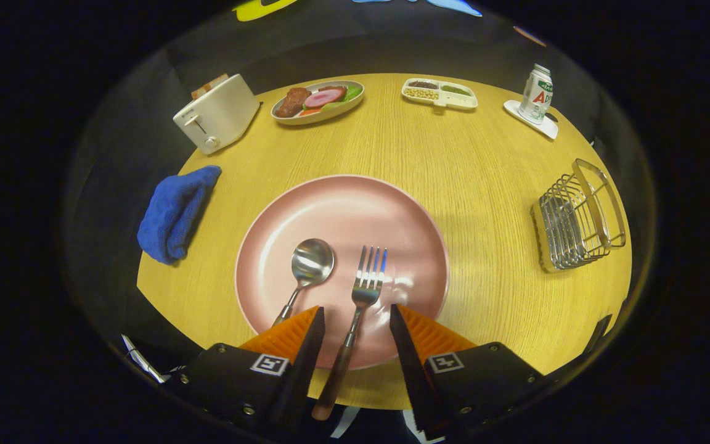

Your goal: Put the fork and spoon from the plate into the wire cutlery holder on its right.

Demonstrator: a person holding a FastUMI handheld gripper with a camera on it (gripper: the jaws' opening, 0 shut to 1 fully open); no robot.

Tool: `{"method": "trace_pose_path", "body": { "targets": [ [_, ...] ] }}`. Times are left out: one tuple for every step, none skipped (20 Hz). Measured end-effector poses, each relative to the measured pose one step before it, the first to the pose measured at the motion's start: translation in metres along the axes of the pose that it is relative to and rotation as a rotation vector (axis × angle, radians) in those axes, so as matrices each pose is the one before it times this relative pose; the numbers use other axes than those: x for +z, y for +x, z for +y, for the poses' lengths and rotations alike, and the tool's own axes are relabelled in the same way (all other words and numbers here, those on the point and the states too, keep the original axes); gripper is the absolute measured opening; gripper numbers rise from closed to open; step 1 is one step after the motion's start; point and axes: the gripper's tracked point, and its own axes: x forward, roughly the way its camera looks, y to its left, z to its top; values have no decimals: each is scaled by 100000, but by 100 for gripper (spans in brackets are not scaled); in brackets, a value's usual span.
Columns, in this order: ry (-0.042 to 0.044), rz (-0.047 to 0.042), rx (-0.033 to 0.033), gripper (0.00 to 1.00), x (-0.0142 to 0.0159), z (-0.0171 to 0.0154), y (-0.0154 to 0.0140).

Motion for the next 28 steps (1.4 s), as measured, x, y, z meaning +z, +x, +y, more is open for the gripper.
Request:
{"method": "trace_pose_path", "body": {
  "targets": [
    [-596, 1786, 14, 62, -336, 83, 96],
    [-641, 1400, 175, 59, -371, 113, 185],
    [-574, 713, 822, 59, -45, 237, 35],
    [-302, 692, -463, 59, -172, 87, 297],
    [1541, -299, -1529, 38, -9, -285, -627],
    [534, 2684, 1623, 17, -620, 382, 835],
    [246, 1260, 190, 18, -301, -124, 172],
    [1371, -1004, -344, 19, 293, -34, 165],
    [-432, 683, 421, 12, 3, -137, -230],
    [-682, -948, 976, 6, 107, -65, -180],
    [447, -989, 442, 6, 292, -93, -250],
    [1260, -799, 821, 6, 20, -74, -196],
    [1891, -1266, 1447, 6, 367, 119, -189],
    [1534, -965, 1283, 6, 158, 95, -166],
    [1001, -1047, 964, 6, 261, 14, -152],
    [582, -913, 319, 6, 138, -168, -190],
    [467, -500, 206, 6, 131, -61, -224],
    [493, -402, 179, 6, -29, -39, -158],
    [576, -314, 293, 6, -4, -36, -183],
    [432, -427, 265, 6, 20, -36, -179],
    [423, -733, 132, 6, 183, -87, -273],
    [325, -688, -69, 6, 41, -148, -239],
    [403, -1131, -143, 6, 287, -236, -381],
    [549, -1155, -112, 6, 144, -217, -368],
    [686, -1063, -15, 6, 212, -217, -354],
    [784, -1055, -360, 6, 113, -378, -255],
    [738, -765, -281, 6, 125, -417, -393],
    [1020, -998, -402, 6, 136, -404, -402]
  ]
}}
